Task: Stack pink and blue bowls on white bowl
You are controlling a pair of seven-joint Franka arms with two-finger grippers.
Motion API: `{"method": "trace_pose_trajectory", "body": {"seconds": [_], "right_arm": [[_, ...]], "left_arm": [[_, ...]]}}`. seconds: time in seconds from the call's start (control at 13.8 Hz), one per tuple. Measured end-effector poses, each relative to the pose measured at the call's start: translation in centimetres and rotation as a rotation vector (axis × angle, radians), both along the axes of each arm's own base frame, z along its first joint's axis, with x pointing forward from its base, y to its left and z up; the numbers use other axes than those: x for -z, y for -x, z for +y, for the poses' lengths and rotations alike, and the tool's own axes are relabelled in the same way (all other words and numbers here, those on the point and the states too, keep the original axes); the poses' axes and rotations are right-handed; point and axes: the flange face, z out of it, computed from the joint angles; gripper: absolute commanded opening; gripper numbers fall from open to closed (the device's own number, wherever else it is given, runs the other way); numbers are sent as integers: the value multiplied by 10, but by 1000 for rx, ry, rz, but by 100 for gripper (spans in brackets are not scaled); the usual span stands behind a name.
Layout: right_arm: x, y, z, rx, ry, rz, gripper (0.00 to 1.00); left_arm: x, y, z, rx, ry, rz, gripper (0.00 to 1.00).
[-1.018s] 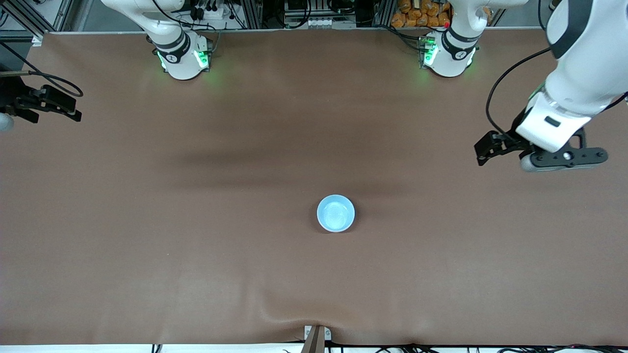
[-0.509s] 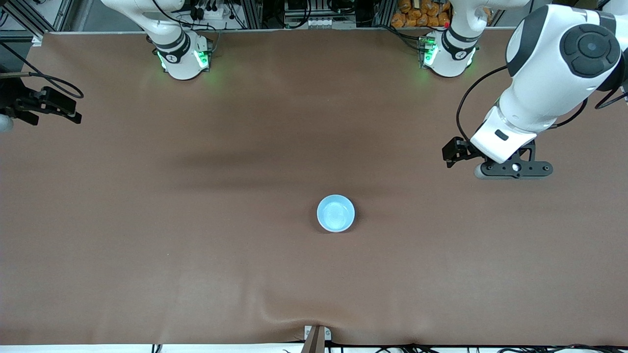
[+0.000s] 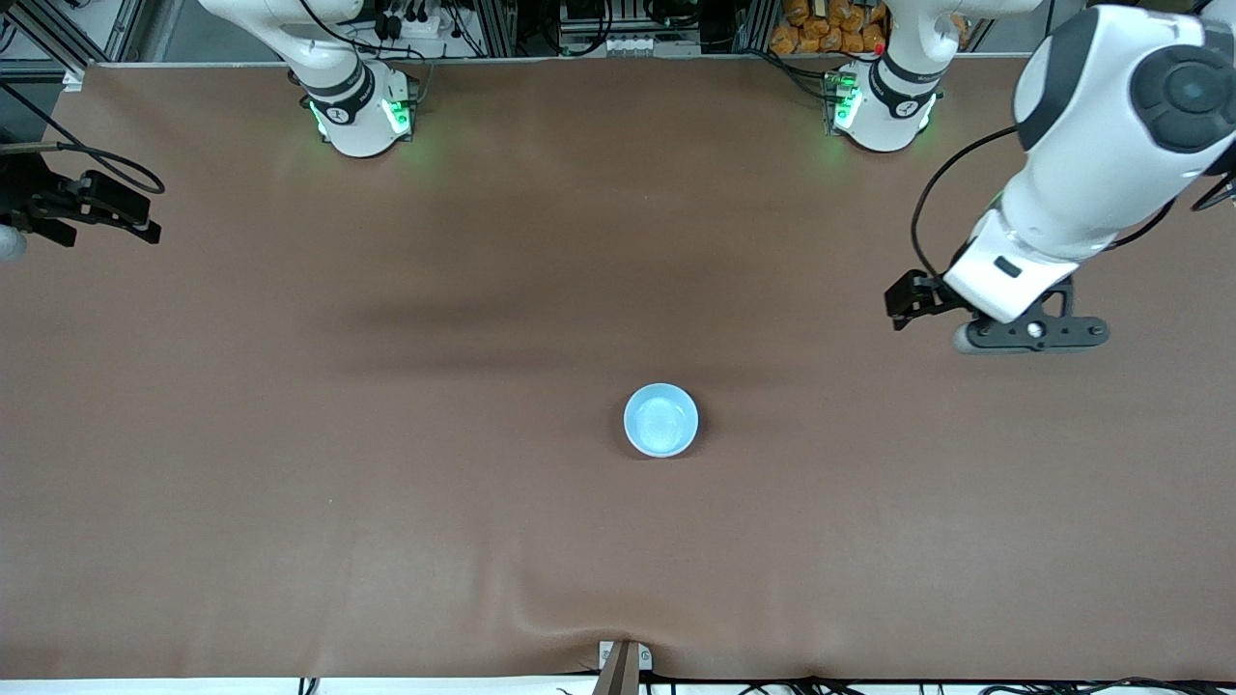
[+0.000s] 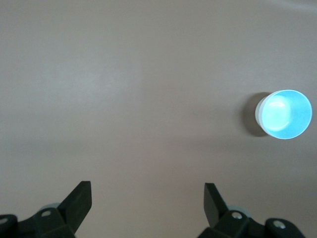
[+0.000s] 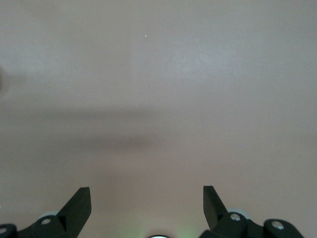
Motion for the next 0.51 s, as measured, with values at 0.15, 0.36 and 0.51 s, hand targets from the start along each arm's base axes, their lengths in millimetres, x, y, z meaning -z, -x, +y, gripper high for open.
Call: {"method": "trace_pose_trajectory", "body": {"seconds": [0.15,0.36,0.51], "right_arm": [[0,0,0,0,0,0,100],[0,0,0,0,0,0,100],[0,0,0,0,0,0,100]], "left_arm": [[-22,6,33,-26,-4,-6,100],[-54,17,81,-61,-9,-30,100],[-62,20,94,-81,-10,-38,100]]}}
